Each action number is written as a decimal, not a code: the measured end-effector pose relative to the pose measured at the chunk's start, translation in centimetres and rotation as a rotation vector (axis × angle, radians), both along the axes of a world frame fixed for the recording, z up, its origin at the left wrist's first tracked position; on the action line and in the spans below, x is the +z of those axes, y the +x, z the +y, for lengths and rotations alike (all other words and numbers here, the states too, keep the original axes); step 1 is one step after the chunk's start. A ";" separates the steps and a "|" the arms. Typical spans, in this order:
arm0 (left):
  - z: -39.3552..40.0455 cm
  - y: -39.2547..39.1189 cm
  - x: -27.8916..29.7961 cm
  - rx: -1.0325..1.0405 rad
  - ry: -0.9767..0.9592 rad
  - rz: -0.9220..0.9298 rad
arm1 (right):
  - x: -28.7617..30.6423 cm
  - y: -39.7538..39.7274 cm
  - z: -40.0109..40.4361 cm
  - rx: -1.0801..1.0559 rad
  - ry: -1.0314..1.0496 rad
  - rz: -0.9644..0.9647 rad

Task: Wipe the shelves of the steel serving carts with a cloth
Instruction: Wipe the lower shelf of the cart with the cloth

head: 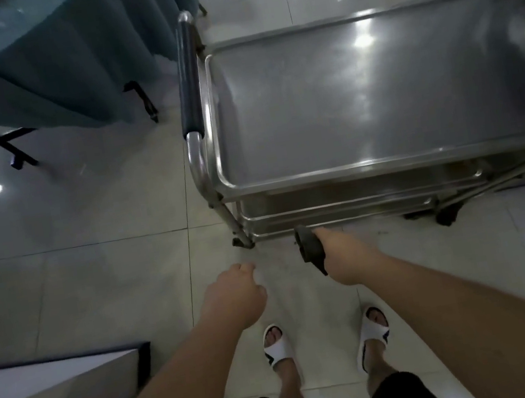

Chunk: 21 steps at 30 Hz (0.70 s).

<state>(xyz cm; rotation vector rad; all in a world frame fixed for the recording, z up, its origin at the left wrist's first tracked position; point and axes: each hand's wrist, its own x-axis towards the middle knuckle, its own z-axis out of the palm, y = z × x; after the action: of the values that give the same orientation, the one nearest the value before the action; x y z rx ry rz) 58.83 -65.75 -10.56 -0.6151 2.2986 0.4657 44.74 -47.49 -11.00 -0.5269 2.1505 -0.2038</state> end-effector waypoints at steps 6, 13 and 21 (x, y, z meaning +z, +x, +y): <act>-3.0 -1.1 -2.9 0.052 -0.002 -0.041 | -3.4 -0.3 -2.7 -0.028 -0.021 0.033; -4.0 -3.8 -7.8 0.376 0.072 -0.003 | -9.0 -4.4 -5.6 0.021 -0.032 0.020; -6.6 -7.9 -19.0 0.676 0.066 0.155 | -18.3 -9.0 -10.2 0.135 -0.106 0.111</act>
<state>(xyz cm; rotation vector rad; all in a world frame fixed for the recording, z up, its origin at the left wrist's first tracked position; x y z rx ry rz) 50.93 -72.38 -29.55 -1.3680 2.1587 0.9227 35.79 -57.65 -29.31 -0.7575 2.2105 -0.2194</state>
